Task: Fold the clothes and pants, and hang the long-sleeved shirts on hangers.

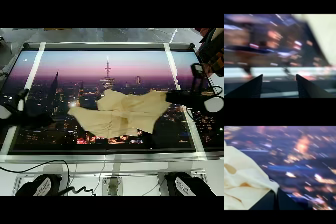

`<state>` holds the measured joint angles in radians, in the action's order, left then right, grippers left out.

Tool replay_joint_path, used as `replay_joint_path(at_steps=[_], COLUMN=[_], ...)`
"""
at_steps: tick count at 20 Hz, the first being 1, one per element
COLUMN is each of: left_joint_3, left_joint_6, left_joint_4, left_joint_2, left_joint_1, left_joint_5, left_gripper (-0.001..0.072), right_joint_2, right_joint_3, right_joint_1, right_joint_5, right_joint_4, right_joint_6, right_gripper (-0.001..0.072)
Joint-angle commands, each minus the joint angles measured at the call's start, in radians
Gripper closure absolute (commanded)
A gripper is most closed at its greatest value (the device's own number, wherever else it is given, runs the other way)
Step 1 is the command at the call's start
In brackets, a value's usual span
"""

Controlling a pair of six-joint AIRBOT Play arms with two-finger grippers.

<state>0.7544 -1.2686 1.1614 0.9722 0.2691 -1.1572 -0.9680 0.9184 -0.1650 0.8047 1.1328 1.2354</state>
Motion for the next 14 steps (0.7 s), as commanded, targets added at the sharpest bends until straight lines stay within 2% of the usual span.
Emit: replay_joint_path(at_steps=[1,4,5,6,7,10,14], left_joint_3=[-0.188,-0.237,-0.235,-0.235,-0.234,-0.192,-0.043], left_joint_6=[0.105,0.206,0.220,0.223,0.222,0.223,0.222], left_joint_4=[-0.301,-0.476,-0.521,-0.574,-0.620,-0.632,-0.593], left_joint_2=[0.031,0.111,0.141,0.172,0.202,0.285,0.406], left_joint_1=[-0.014,-0.119,-0.172,-0.233,-0.293,-0.431,-0.499], left_joint_5=[0.095,0.153,0.189,0.246,0.315,0.478,0.529], left_gripper=[0.0229,0.0222,0.0172,0.0074,0.0032,0.0033,0.0039], right_joint_2=[0.005,0.005,0.005,0.005,0.005,0.005,0.005], right_joint_3=[-0.014,-0.014,-0.014,-0.014,-0.014,-0.014,-0.014], right_joint_1=[-0.126,-0.127,-0.127,-0.127,-0.127,-0.127,-0.127], right_joint_5=[0.061,0.057,0.059,0.059,0.060,0.071,0.070], right_joint_4=[-0.003,-0.006,-0.011,-0.013,-0.013,-0.013,-0.014], right_joint_6=[0.006,0.006,0.006,0.006,0.006,0.006,0.006], right_gripper=[0.0699,0.0699,0.0698,0.0699,0.0699,0.0699,0.0699])
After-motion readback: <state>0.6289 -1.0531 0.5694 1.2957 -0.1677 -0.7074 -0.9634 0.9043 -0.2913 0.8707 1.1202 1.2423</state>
